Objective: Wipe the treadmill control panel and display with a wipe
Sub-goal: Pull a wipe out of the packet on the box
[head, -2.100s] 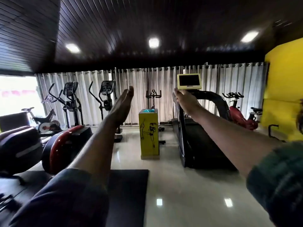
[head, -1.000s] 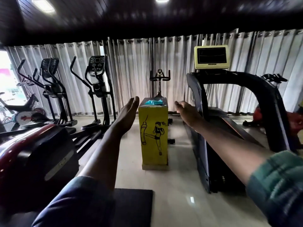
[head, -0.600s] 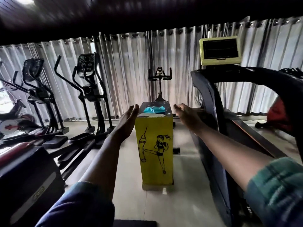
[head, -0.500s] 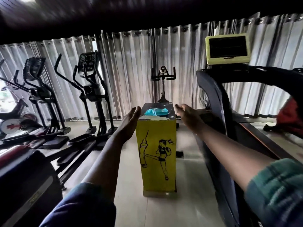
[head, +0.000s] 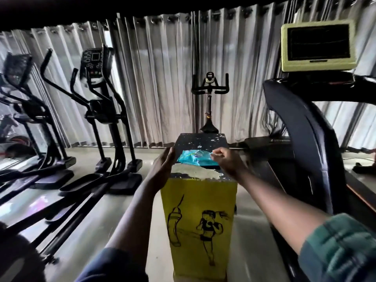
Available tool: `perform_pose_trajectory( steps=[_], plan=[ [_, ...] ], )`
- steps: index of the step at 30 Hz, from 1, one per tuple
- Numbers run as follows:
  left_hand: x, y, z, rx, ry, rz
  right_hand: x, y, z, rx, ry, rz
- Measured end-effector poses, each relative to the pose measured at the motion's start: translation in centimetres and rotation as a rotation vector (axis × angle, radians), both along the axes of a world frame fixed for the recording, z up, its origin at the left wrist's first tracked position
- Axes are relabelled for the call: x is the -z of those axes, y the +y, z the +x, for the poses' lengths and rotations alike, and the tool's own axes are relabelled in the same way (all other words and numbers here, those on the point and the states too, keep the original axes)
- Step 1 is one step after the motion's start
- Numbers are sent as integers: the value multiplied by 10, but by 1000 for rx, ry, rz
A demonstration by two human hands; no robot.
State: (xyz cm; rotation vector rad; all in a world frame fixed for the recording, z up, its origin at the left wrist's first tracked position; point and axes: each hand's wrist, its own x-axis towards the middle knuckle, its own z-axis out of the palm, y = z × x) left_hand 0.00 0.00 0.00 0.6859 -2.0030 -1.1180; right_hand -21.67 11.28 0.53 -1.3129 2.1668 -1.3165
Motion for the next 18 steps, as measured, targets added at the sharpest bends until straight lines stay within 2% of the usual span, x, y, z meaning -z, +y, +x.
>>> perform_pose_trajectory(
  steps=[2,4,8,11,14,18],
  plan=[
    [13,-42,-22,-39,-22,-6,14,-46,-19,25,26,27],
    [32,-87,-47,12,-24,53,27,-88,-34,65,13,72],
    [58,-157,-95,59,-147,26,56,-165,-58,107,-24,107],
    [87,-191,-127,43,-280,-79,78,-199,-72,159,-52,141],
    [114,-216,-150,88,-388,-154,103,-224,-89,202,4,196],
    [135,-237,-170,97,-401,-172,121,-245,-106,209,88,281]
  ],
)
